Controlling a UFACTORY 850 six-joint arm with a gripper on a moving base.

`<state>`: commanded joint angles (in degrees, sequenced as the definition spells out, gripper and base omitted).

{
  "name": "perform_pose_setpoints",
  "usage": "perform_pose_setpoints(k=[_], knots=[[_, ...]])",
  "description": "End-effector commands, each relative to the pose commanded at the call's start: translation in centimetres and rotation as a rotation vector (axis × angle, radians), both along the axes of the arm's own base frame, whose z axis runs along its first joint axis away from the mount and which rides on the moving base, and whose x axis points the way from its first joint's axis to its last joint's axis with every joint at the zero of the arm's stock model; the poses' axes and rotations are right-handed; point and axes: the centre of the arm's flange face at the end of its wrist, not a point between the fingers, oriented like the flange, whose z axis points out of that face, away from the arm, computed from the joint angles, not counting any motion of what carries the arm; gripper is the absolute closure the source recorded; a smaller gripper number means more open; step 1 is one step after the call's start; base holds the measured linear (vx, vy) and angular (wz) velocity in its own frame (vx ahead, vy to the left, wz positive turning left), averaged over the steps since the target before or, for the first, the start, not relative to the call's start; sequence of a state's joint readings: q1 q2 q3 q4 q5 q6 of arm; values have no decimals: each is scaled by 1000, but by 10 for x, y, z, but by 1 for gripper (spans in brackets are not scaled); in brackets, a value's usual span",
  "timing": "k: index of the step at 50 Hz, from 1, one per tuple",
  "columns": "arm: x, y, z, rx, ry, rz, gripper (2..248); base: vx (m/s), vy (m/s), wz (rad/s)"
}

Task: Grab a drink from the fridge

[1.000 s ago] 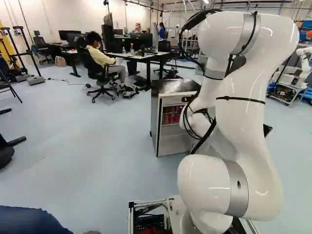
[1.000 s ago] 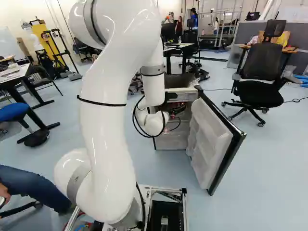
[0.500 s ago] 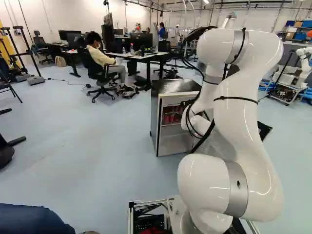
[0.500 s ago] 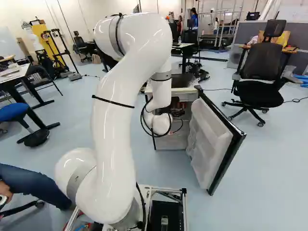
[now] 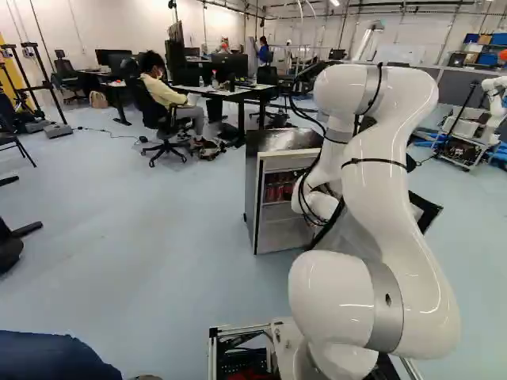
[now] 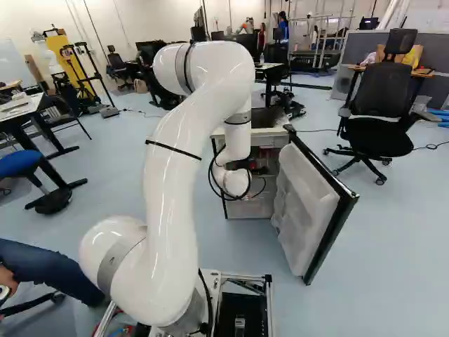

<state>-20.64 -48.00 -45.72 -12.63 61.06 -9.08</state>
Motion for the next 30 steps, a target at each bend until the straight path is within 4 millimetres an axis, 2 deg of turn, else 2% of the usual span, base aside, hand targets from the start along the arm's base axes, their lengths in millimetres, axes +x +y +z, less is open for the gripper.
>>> perform_pose_setpoints(k=[30], knots=[[29, 7, -44, 5, 19, 32, 3, 0, 0, 0]])
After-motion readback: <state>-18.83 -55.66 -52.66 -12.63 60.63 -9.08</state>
